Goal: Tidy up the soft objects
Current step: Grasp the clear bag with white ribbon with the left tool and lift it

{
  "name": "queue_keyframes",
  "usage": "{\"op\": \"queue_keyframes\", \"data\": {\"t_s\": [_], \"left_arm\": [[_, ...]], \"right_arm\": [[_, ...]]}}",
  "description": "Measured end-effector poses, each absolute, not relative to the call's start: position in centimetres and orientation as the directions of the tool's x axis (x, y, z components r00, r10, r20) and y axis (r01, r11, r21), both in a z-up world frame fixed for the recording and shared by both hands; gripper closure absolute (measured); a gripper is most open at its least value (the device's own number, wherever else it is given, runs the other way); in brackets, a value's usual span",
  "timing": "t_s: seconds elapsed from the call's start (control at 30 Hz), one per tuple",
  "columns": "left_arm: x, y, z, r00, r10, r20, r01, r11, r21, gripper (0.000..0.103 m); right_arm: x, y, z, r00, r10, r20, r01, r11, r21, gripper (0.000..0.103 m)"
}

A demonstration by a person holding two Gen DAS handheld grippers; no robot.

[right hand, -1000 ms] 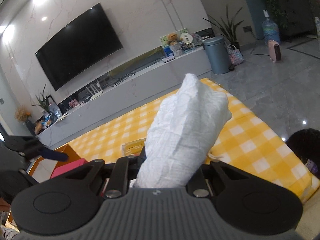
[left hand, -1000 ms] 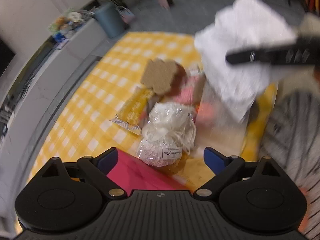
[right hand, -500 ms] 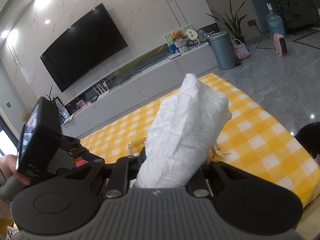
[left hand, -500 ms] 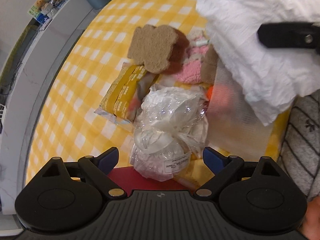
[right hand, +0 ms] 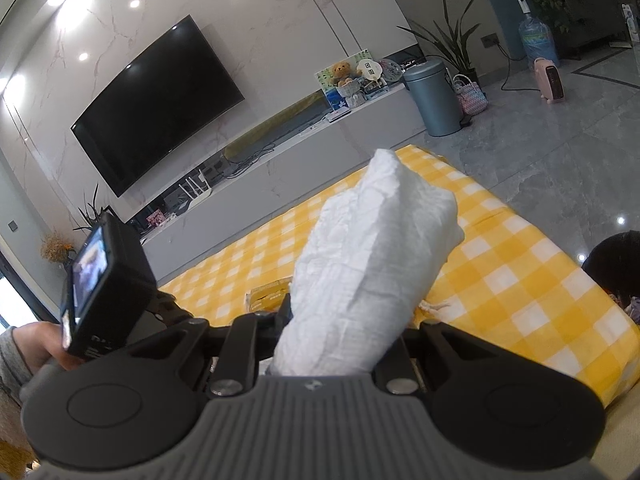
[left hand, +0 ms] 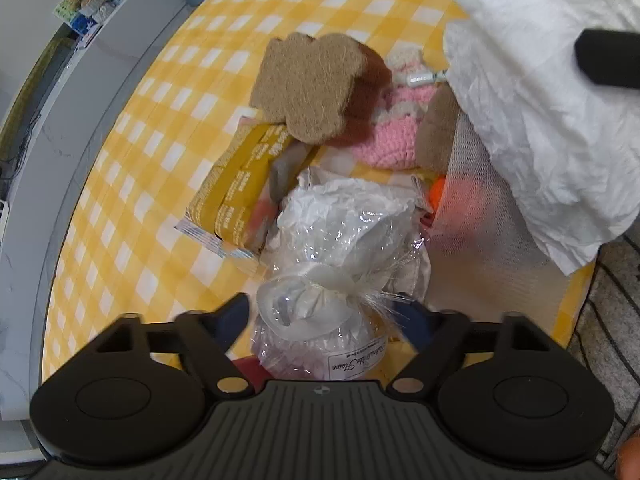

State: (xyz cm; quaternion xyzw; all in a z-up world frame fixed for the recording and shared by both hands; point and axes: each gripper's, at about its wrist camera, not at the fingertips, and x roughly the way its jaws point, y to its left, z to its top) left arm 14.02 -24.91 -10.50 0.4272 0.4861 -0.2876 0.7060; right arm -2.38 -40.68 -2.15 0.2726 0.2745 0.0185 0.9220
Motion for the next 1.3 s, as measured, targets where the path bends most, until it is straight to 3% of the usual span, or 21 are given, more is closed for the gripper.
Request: {"op": "queue_keyframes", "data": {"t_s": [0.3, 0.7, 1.07, 1.3], "left_arm": [[13.8, -24.5, -10.2, 0.36, -0.001, -0.933, 0.808, 0.5, 0.312, 0.031], [13.5, -22.9, -7.2, 0.353, -0.069, -0.933, 0.772, 0.585, 0.249, 0.044], [11.4, -21.3, -4.5, 0.385, -0.167, -0.908, 0.779, 0.587, 0.222, 0.044], [10.1, -18.2, -0.5, 0.369, -0.305, -0.878, 0.778, 0.618, 0.112, 0.044]], "right_arm": [[-2.1, -40.8, -2.2, 0.845, 0.181, -0.502, 0.126, 0.847, 0.517, 0.086], [-1.9, -40.7, -2.2, 0.844, 0.185, -0.503, 0.12, 0.849, 0.514, 0.086], [-2.0, -40.9, -2.0, 0.849, 0.189, -0.494, 0.112, 0.849, 0.517, 0.086], [-2.3, -40.8, -1.7, 0.861, 0.193, -0.47, 0.093, 0.85, 0.519, 0.086]]}}
